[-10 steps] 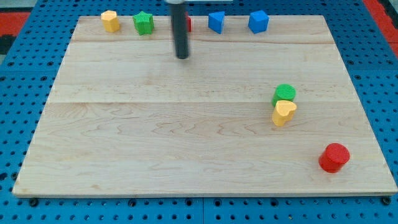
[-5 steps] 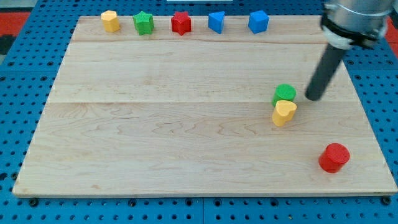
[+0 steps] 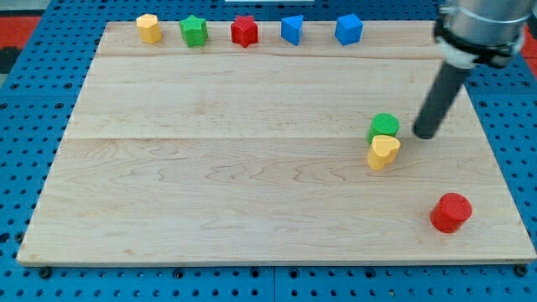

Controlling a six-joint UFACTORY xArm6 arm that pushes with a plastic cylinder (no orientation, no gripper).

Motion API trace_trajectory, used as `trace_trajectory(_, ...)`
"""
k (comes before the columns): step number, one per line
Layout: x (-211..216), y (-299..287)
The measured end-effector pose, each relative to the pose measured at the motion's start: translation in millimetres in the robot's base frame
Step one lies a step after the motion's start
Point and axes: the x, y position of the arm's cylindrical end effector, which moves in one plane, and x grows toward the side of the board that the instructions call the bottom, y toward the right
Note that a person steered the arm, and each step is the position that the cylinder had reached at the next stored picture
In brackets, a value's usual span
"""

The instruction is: Separate the green circle from the yellow heart

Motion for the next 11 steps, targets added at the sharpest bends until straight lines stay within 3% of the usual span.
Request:
trace_trajectory(2,-0.1,-180.5)
trace_trajectory(4,-46.4,-281.9)
trace_trajectory(5,-62.8,-305.9)
trace_trajectory(7,-44.7,-259.1)
trace_trajectory(8,-59.9,-320.3)
trace_trajectory(9,-110.6,-347.7)
trace_trajectory(10,-135.4,-420.0)
trace_trajectory(11,-100.5,-378.5)
